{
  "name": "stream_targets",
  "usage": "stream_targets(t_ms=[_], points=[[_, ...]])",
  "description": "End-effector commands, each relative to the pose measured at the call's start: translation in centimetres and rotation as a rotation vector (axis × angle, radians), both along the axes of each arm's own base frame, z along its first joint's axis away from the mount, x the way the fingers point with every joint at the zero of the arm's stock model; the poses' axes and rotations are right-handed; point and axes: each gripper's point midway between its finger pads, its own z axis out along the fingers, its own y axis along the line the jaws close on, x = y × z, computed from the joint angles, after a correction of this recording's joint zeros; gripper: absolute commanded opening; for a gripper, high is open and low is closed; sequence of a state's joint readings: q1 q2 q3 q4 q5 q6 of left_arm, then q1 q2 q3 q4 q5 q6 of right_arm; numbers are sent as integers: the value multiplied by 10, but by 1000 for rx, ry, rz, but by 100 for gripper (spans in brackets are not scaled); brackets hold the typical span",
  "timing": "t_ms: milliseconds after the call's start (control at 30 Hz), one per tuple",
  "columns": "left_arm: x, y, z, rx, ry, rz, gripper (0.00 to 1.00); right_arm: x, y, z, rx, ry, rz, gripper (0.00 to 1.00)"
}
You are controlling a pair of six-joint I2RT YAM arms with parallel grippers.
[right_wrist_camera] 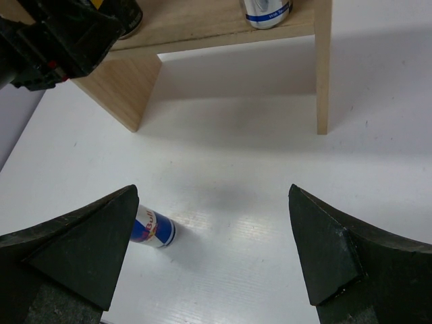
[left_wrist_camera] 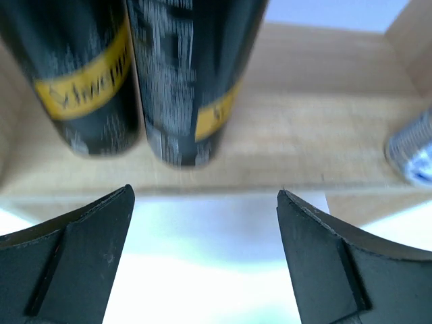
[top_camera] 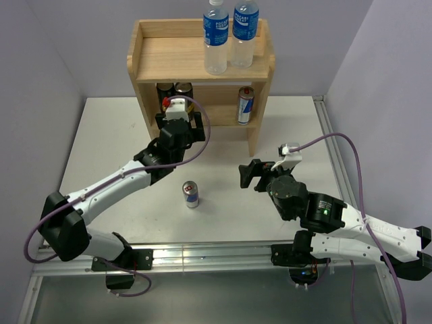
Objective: Place and organize the beverage onto the shelf
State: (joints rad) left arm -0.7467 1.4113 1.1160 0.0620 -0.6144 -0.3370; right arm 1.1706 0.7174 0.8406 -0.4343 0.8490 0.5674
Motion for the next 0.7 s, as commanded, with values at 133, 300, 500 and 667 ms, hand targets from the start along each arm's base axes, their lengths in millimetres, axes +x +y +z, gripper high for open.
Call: stream_targets(t_ms=[133,300,500,667], points=[[-65,16,-37,35,170,-21,93,2,-9,6,43,-19,-41,99],[-121,29,-70,29,289,-36,92,2,-9,6,47,-20,-41,99],[-176,18,-105,-72,404,-159,92,3,-2,10,55,-22,-30,99],[-197,4,-144,-60,452,-185,91,3,0,11,58,-17,-26,99]])
